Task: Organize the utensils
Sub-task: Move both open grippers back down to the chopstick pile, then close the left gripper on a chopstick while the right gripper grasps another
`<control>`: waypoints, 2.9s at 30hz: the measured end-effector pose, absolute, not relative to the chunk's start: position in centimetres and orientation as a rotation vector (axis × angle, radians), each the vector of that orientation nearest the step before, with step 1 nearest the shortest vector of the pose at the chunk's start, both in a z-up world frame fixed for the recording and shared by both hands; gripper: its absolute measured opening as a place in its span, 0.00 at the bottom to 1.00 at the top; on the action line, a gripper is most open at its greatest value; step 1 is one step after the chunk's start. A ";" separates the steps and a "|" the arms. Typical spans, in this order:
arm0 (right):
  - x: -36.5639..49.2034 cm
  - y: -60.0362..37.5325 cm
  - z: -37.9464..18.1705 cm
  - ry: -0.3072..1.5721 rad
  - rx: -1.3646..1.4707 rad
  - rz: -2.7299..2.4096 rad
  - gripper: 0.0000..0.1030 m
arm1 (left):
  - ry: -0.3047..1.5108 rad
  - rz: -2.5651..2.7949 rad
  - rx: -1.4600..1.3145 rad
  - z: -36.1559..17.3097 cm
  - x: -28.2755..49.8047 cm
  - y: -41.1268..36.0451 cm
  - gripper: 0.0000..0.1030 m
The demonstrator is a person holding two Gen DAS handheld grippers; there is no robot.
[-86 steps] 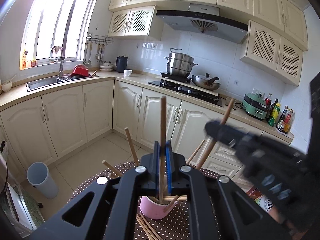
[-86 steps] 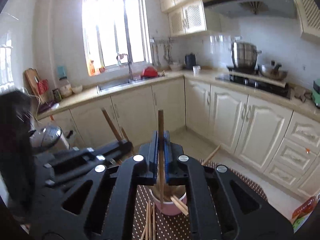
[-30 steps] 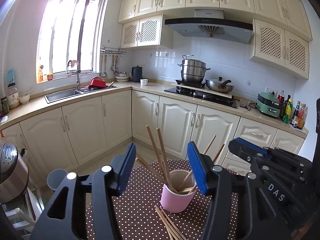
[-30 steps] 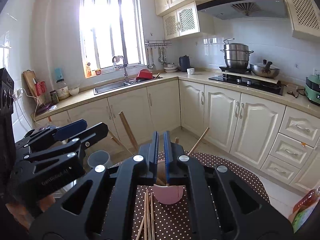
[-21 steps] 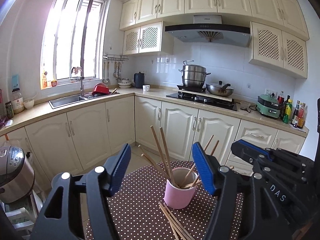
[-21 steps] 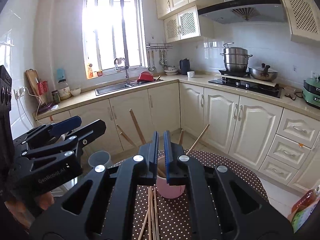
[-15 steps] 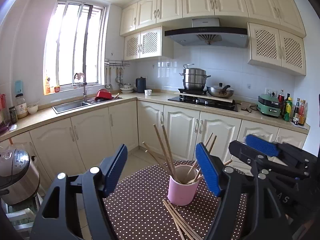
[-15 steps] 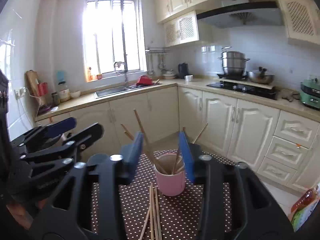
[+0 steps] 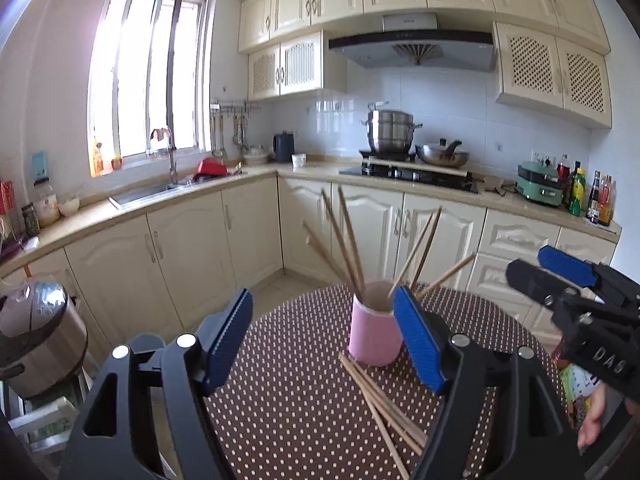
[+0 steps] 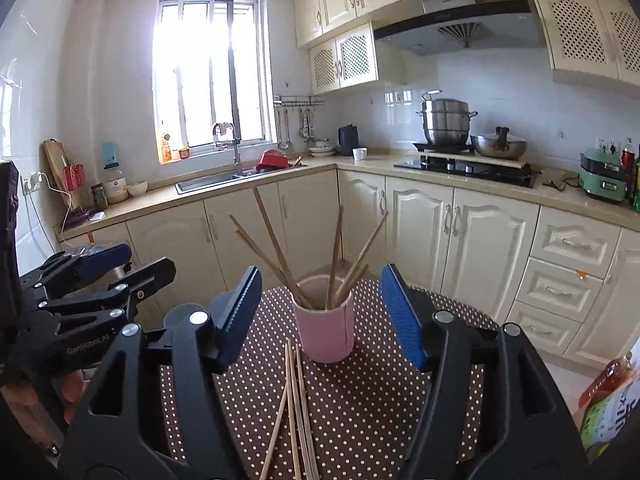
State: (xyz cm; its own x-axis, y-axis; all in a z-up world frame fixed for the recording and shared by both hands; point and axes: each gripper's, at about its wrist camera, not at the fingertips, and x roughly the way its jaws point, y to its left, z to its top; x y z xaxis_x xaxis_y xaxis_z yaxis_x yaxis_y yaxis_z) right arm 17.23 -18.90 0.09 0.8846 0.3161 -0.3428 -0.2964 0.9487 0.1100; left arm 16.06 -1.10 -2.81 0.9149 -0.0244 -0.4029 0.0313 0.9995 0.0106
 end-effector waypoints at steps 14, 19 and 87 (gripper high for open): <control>18.6 -19.8 -8.4 0.563 0.070 0.311 0.60 | 0.866 -0.115 0.003 -15.7 21.1 -2.1 0.70; 19.6 -20.4 -11.2 0.637 0.086 0.311 0.60 | 0.945 -0.125 0.055 -19.1 22.2 -4.1 0.70; 30.0 -8.5 -15.9 0.932 -0.154 0.484 0.06 | 0.996 -0.024 -0.003 -18.8 33.2 3.7 0.06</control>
State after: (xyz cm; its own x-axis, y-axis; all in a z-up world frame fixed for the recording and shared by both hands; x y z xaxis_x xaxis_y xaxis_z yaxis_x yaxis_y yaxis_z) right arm 29.97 -8.55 -15.91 0.4981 0.3329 -0.8007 -0.4639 0.8824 0.0783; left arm 33.16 3.72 -18.78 0.5431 -0.0215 -0.8394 0.0186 0.9997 -0.0136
